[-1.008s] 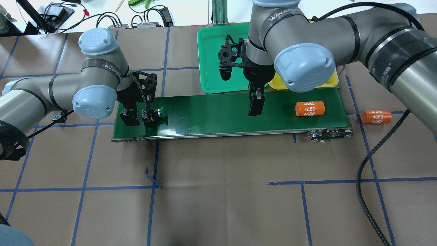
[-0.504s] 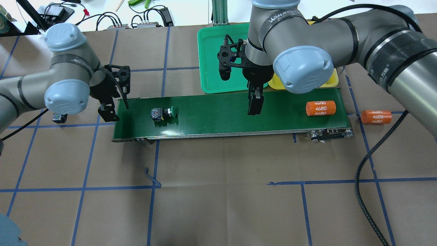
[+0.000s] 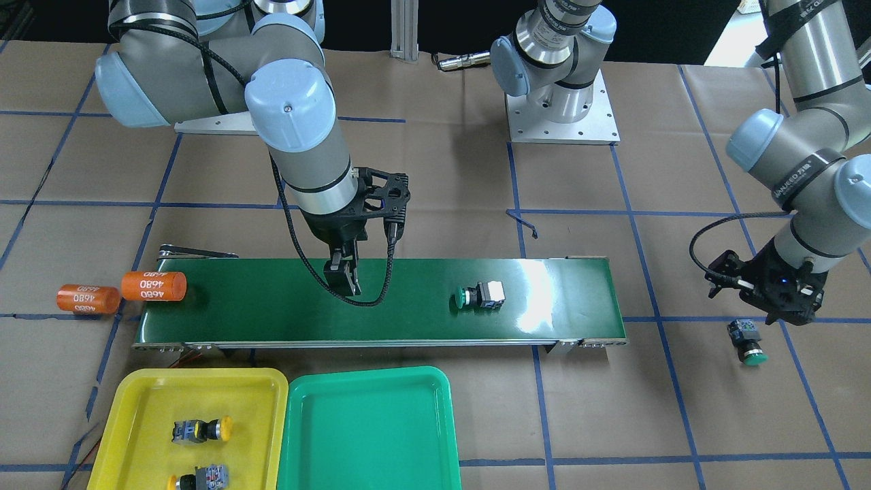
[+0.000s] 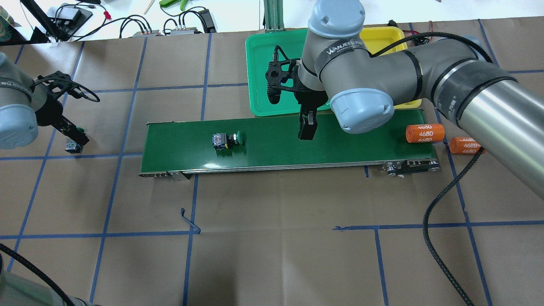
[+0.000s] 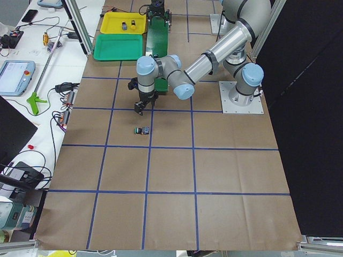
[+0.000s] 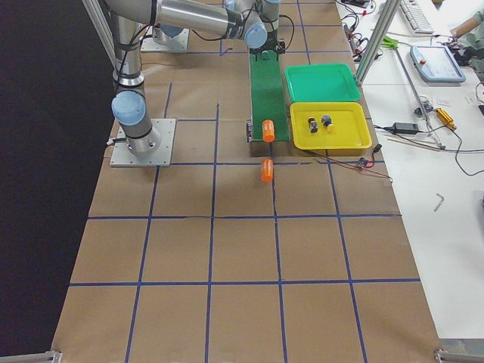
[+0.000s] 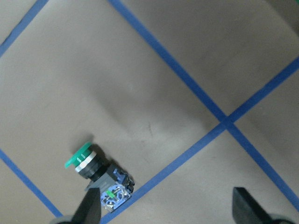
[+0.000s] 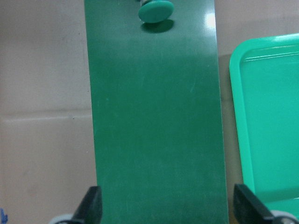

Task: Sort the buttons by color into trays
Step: 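Lower the right gripper onto the green button while the left withdraws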

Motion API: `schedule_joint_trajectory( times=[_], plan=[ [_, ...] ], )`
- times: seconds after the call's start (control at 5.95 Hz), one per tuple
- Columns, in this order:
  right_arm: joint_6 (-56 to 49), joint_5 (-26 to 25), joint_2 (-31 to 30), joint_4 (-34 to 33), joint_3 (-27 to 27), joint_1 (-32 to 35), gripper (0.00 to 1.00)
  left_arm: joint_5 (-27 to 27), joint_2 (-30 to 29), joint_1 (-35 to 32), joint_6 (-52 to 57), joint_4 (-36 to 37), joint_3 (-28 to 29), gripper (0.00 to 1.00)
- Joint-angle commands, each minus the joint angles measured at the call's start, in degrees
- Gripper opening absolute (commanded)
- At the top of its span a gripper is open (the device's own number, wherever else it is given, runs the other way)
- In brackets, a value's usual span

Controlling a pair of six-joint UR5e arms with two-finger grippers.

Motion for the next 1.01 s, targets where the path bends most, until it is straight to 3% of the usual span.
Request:
schedule_joint_trajectory(
  times=[0.0,0.17,0.5,0.67,0.84],
  plan=[
    [1.5,0.7,3.0,-4.3,-0.3,2.4,1.00,0.1,-7.0,2.3,-8.2,0.4,3.7,0.98],
    [2.2,1.2,4.7,-7.7,-0.3,2.9,1.00,-0.2,-9.9,2.3,-10.1,0.7,4.2,0.98],
    [5.3,1.2,8.3,-12.4,-0.3,5.7,1.00,-0.2,-11.0,2.4,-10.1,1.2,5.0,0.85],
    [5.5,1.1,8.8,-13.0,-0.2,5.9,1.00,-0.2,-11.0,2.4,-9.9,1.3,5.0,0.51],
    [4.7,0.8,9.2,-13.1,0.3,5.9,1.00,0.1,-10.8,2.4,-9.4,1.4,5.0,0.01]
  ],
)
